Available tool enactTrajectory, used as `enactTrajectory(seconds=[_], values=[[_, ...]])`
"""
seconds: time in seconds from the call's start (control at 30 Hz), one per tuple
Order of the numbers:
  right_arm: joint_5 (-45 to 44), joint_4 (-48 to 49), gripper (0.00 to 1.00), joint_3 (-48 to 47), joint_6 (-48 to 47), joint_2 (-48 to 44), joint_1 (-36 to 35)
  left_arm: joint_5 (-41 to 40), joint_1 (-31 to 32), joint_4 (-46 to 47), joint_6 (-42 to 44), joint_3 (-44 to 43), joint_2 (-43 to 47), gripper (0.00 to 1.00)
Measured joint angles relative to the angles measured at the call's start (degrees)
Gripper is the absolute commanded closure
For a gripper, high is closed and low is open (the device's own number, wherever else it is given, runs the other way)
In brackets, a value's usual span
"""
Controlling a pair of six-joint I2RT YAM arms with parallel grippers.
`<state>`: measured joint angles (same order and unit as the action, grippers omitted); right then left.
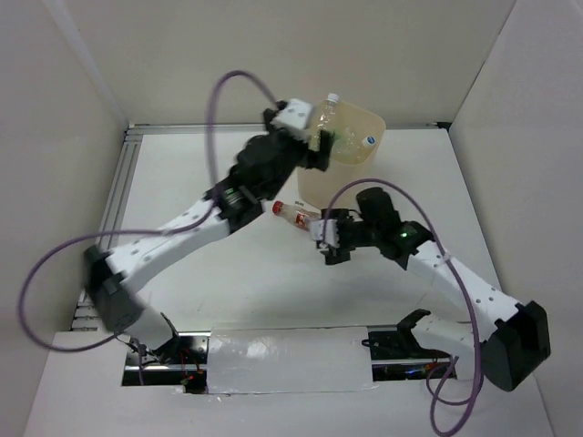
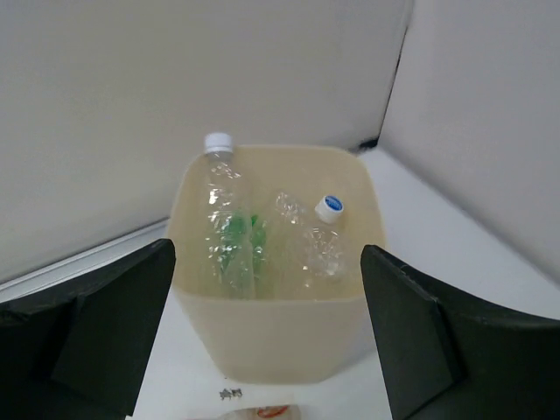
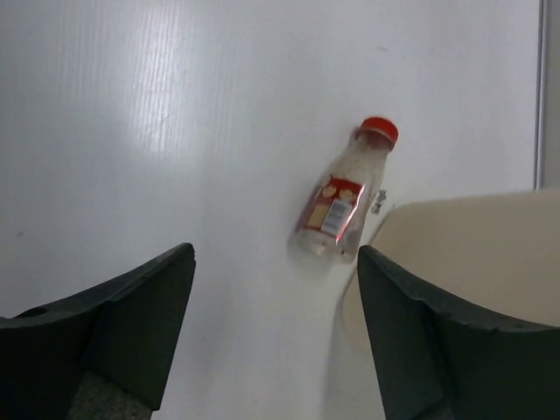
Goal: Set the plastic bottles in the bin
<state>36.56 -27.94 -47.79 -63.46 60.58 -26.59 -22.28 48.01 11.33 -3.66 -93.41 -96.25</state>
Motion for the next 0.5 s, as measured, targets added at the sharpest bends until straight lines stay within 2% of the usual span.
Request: enactTrajectory(seconds=[0.1, 0.17, 0.3, 0.5], values=[[-10.23, 6.82, 0.19, 0.22, 3.87, 3.63, -11.23, -2.93, 0.11, -0.72, -2.67, 15.34, 20.17, 0.00], [-15.37, 10.86, 0.16, -0.20, 6.86, 7.50, -15.17, -6.14, -1.40, -1.42, -4.98, 22.97, 30.97, 0.00], [-25.29, 14.64, 0.15, -3.74, 12.68, 17.09, -17.86, -12.41, -3.06, -7.02, -12.24, 37.27, 51.10, 0.00], [-35.56, 17.73, 0.13, -12.68, 18.25, 32.24, -17.84, -15.54, -3.10, -23.52, -25.14, 50.12, 63.78, 0.00]])
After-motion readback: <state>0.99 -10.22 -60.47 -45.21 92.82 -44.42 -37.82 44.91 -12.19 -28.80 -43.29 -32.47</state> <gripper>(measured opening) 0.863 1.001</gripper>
